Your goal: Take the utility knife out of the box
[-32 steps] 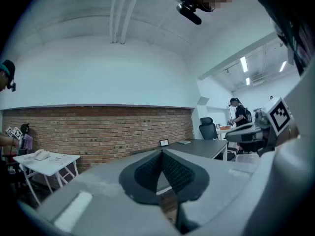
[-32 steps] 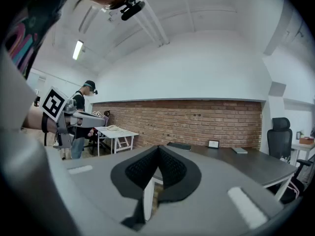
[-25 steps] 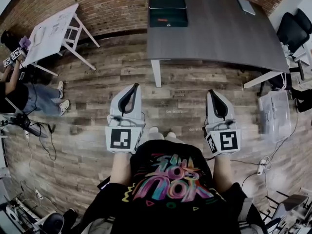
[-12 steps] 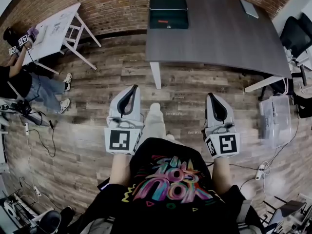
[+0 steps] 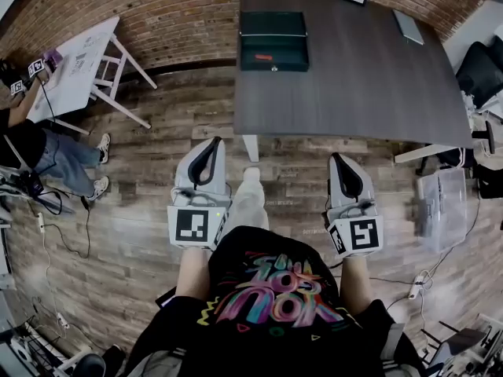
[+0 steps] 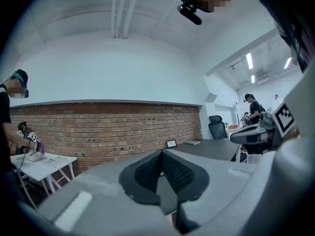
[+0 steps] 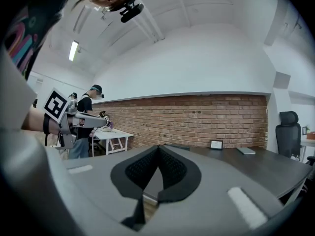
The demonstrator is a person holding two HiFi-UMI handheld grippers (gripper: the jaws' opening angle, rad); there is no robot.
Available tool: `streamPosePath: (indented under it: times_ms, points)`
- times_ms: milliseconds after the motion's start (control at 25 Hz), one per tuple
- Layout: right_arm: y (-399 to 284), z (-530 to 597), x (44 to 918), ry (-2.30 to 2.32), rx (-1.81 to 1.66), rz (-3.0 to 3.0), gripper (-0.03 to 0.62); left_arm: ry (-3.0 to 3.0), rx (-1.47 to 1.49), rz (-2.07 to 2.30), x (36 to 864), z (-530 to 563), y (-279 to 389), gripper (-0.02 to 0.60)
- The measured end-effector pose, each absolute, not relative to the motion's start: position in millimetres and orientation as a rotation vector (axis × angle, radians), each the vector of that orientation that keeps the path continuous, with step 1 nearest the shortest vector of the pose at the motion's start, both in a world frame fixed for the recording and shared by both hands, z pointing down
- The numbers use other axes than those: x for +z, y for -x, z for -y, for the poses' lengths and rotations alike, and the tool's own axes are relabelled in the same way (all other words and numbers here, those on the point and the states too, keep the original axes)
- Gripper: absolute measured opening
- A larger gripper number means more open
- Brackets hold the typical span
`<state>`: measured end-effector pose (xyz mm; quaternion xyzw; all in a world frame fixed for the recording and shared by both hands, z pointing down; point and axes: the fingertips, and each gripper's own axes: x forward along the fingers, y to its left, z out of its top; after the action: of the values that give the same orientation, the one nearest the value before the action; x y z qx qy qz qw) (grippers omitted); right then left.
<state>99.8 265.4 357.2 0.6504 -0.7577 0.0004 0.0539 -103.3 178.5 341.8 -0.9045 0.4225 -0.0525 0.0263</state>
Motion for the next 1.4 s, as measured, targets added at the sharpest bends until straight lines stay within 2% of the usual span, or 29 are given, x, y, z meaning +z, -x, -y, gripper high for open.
streamPosePath:
  times_ms: [760,1400]
  points:
    - [-117.2,-35.1,350.7,-2.012,0.037,2.251,-0.002,2.895,-0.216,-1.202,343.1,50.0,72.8,0.000]
    - [-149.9,35.9,343.4,-1.979,0.028,2.271,-0.002,2.900,-0.192,-1.253,344.1,111.9,43.7,0.000]
